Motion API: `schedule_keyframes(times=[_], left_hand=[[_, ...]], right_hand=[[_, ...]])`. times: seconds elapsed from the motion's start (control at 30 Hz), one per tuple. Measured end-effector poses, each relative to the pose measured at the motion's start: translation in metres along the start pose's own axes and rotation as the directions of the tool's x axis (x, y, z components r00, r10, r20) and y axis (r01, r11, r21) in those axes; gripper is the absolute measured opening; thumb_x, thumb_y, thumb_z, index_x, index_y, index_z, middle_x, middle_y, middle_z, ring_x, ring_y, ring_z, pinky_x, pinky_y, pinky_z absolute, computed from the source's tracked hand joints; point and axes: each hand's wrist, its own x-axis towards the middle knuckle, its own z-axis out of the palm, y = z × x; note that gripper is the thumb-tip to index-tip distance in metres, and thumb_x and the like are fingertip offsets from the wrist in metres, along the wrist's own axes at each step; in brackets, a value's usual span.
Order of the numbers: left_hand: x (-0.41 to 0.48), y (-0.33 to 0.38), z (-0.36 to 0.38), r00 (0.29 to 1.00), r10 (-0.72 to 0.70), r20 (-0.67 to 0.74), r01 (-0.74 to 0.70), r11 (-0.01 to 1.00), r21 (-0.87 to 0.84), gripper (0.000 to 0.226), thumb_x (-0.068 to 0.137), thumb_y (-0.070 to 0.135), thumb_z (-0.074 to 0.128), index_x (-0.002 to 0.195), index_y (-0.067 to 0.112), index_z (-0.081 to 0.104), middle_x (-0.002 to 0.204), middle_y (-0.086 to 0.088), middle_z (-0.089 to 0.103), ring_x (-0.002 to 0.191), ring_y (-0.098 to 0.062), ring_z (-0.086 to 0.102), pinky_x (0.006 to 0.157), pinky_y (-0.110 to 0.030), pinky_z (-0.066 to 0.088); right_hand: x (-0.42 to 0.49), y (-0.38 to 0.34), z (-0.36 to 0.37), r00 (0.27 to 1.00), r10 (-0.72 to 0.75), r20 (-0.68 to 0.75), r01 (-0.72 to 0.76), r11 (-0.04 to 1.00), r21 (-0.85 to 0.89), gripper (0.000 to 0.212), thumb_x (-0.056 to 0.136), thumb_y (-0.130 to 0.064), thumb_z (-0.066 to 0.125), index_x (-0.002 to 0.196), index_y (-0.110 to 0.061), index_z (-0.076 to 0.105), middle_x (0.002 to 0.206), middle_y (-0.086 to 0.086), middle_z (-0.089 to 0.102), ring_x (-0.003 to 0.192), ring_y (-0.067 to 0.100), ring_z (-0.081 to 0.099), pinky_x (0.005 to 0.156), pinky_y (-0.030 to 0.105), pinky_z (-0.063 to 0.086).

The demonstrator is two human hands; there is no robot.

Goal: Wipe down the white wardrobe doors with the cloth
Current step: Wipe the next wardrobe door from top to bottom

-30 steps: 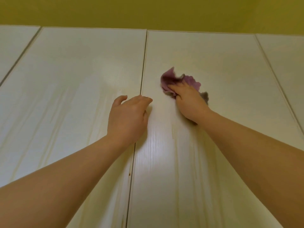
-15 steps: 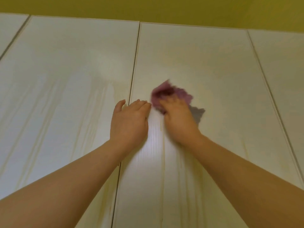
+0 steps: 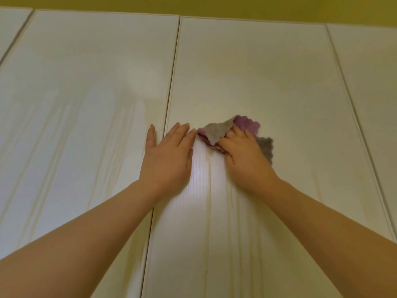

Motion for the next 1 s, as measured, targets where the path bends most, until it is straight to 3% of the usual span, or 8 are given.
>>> schedule_keyframes(times=[0.2,0.37,0.53,0.63,0.7,0.77,0.87,1.0], left_hand=[[-0.006,0.001,-0.001,1.0,-0.015,0.027,0.015,1.0,-0.004,0.051,0.102,0.029,0.015,0.152,0.026,0.005,0.16,0.007,0.0,0.146,-0.011,-0.007,0.113,-0.044,-0.015],[-0.026,-0.004,0.006,0.999,-0.025,-0.022,0.025,0.999,-0.036,0.049,0.102,0.029,0.011,0.152,0.03,0.01,0.16,0.005,0.002,0.147,-0.014,-0.003,0.112,-0.041,-0.017],[-0.029,-0.008,0.009,0.999,0.013,-0.046,-0.014,1.0,-0.015,0.059,0.092,0.029,0.014,0.143,0.018,0.04,0.149,-0.006,0.038,0.14,-0.023,0.032,0.111,-0.039,-0.011],[-0.031,-0.008,0.009,0.998,0.034,-0.054,-0.033,0.999,0.007,0.053,0.094,0.026,0.021,0.14,0.015,0.046,0.145,-0.008,0.045,0.136,-0.025,0.039,0.111,-0.042,-0.005],[-0.033,-0.005,0.007,0.998,0.018,-0.062,-0.018,1.0,-0.005,0.049,0.1,0.025,0.022,0.146,0.019,0.035,0.153,-0.004,0.032,0.143,-0.021,0.025,0.112,-0.043,-0.01],[-0.033,-0.003,0.009,0.999,-0.001,-0.05,0.001,1.0,-0.013,0.049,0.102,0.025,0.021,0.151,0.024,0.018,0.159,0.002,0.013,0.147,-0.014,0.006,0.112,-0.041,-0.017],[-0.035,-0.001,0.011,0.996,-0.031,-0.078,0.027,0.998,-0.049,0.049,0.102,0.025,0.018,0.15,0.021,0.023,0.158,0.001,0.018,0.146,-0.016,0.009,0.112,-0.041,-0.016],[-0.036,0.0,0.018,0.997,-0.023,-0.071,0.017,0.996,-0.09,0.063,0.09,0.032,0.012,0.144,0.014,0.039,0.15,-0.008,0.035,0.142,-0.025,0.027,0.112,-0.043,-0.007]], right_hand=[[0.023,0.008,-0.009,0.993,0.109,-0.038,-0.108,0.994,0.032,0.044,0.088,-0.008,0.032,0.121,-0.015,0.061,0.125,0.006,0.057,0.132,0.029,0.033,0.109,0.041,0.022],[-0.021,0.002,-0.004,0.986,-0.159,0.058,0.156,0.986,0.056,0.058,0.082,-0.02,0.02,0.126,-0.018,0.057,0.136,0.004,0.05,0.135,0.021,0.03,0.113,0.035,0.011],[0.014,0.005,-0.001,0.993,0.109,-0.05,-0.106,0.993,0.058,0.056,0.079,-0.012,0.026,0.123,-0.022,0.06,0.132,0.001,0.054,0.134,0.026,0.032,0.112,0.041,0.019],[-0.027,-0.004,0.004,0.995,-0.094,0.026,0.092,0.994,0.05,0.053,0.083,-0.015,0.025,0.123,-0.019,0.06,0.136,-0.004,0.049,0.134,0.023,0.031,0.114,0.038,0.011],[-0.04,-0.003,-0.003,0.984,-0.172,0.05,0.169,0.984,0.065,0.053,0.083,-0.018,0.024,0.121,-0.015,0.062,0.134,-0.001,0.051,0.133,0.023,0.035,0.112,0.033,0.011],[-0.02,0.003,-0.008,0.995,-0.101,0.024,0.098,0.99,0.103,0.054,0.083,-0.016,0.025,0.123,-0.02,0.06,0.134,0.003,0.052,0.132,0.023,0.037,0.112,0.037,0.019],[0.0,-0.003,-0.002,0.994,0.108,-0.023,-0.106,0.993,0.057,0.058,0.079,-0.011,0.026,0.128,-0.023,0.055,0.139,0.001,0.048,0.137,0.025,0.03,0.113,0.042,0.019],[-0.048,-0.022,0.017,0.977,-0.209,0.046,0.21,0.978,-0.017,0.05,0.082,-0.011,0.03,0.12,-0.018,0.062,0.131,0.004,0.056,0.13,0.029,0.039,0.111,0.037,0.016]])
